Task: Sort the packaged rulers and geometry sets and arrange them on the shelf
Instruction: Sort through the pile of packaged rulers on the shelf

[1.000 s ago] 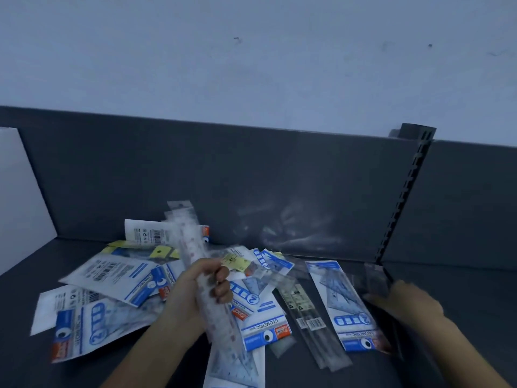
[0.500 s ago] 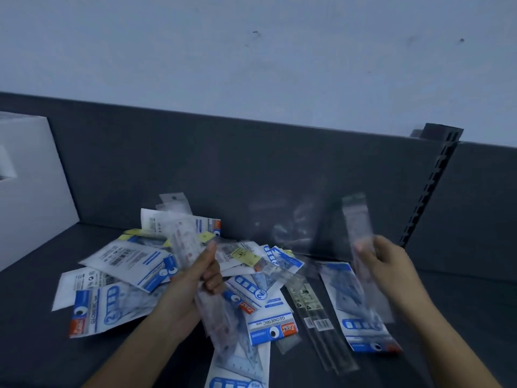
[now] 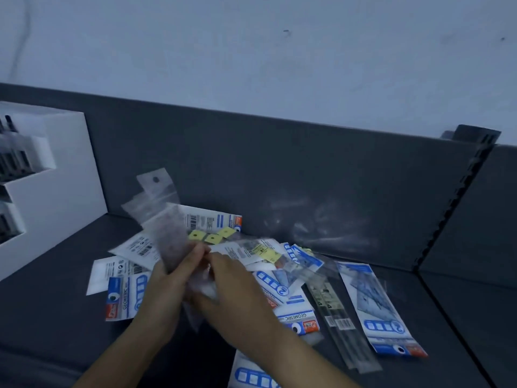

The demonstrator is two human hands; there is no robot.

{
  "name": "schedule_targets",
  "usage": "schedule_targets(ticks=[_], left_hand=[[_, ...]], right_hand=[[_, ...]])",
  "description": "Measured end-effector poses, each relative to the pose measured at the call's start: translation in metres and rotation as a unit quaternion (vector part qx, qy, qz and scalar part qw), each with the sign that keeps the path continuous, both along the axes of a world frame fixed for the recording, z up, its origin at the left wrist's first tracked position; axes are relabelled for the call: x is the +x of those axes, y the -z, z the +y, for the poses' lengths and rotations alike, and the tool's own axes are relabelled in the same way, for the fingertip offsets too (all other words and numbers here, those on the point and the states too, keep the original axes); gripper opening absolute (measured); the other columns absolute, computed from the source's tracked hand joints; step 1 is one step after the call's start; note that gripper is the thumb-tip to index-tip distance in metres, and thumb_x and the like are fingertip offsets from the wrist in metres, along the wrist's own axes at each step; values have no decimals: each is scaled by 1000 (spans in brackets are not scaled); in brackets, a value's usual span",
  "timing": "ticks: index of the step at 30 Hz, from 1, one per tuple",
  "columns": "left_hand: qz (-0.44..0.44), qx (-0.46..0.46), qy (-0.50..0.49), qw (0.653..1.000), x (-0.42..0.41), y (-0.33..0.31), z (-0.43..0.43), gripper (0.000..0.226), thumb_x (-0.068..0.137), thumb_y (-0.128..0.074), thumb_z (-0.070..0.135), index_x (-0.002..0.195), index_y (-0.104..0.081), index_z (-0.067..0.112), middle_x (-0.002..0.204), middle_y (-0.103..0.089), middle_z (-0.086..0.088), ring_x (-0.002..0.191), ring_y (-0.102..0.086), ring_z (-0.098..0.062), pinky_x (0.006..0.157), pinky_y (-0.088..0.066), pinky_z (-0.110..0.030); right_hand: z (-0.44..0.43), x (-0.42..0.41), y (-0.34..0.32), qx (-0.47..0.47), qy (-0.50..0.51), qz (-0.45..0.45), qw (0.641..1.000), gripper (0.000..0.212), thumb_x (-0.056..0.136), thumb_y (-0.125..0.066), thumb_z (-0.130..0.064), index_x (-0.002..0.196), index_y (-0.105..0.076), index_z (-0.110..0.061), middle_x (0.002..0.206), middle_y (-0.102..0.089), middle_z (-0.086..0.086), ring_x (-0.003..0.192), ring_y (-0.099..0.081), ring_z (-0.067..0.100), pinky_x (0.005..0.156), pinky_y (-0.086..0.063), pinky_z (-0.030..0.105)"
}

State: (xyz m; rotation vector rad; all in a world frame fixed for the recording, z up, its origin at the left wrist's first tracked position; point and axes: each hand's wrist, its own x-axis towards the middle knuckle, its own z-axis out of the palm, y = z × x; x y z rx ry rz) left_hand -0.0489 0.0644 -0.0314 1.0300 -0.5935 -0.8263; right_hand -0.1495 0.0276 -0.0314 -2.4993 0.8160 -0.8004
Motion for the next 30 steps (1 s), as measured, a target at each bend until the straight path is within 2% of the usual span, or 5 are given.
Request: schedule_targets(ticks=[7, 10, 14, 20, 30], left_hand=[[-121, 17, 45, 992, -1, 5, -3, 10, 79, -65, 3, 74, -66, 11, 61, -68, -2, 57, -65, -7, 49, -52, -18], [-55, 41, 66, 995, 0, 24, -4, 5, 75, -73, 7, 73, -71, 11, 68, -67, -14, 60, -61, -26, 50, -48, -26], [-55, 56, 47, 996, 12, 31, -5, 27, 57, -81, 34, 65, -67, 12, 49, -55, -8, 43, -45, -20, 49, -35, -28], [-32, 19, 39, 999, 25, 33, -5, 34, 63, -81, 33, 58, -54, 12, 50, -53, -3, 52, -49, -14, 50, -46, -18], [-94, -3, 37, 995, 22, 16, -5, 58, 27, -85, 64, 59, -66, 19, 49, -47, -1, 47, -45, -11, 46, -42, -18]], right_hand=[[11, -16, 0, 177, -57, 14, 982, 48, 91, -57, -15, 135, -40, -11, 112, -55, -11, 94, -50, -11, 65, -25, -9], [0, -24, 6, 191, -53, 35, 980, 39, 86, -58, -17, 124, -54, -15, 122, -58, 3, 109, -55, 13, 89, -40, 8], [-73, -94, -9, 187, 164, -54, 967, 20, 87, -59, -4, 103, -68, -11, 91, -65, -7, 83, -61, 5, 69, -42, 11], [-161, -226, 29, 188, 404, 212, 870, 27, 81, -67, -37, 70, -55, -16, 76, -58, 3, 74, -55, 18, 59, -36, 27], [-141, -226, -20, 94, 390, -15, 916, 16, 82, -68, -6, 70, -63, -15, 79, -68, 9, 81, -64, 24, 71, -41, 26]])
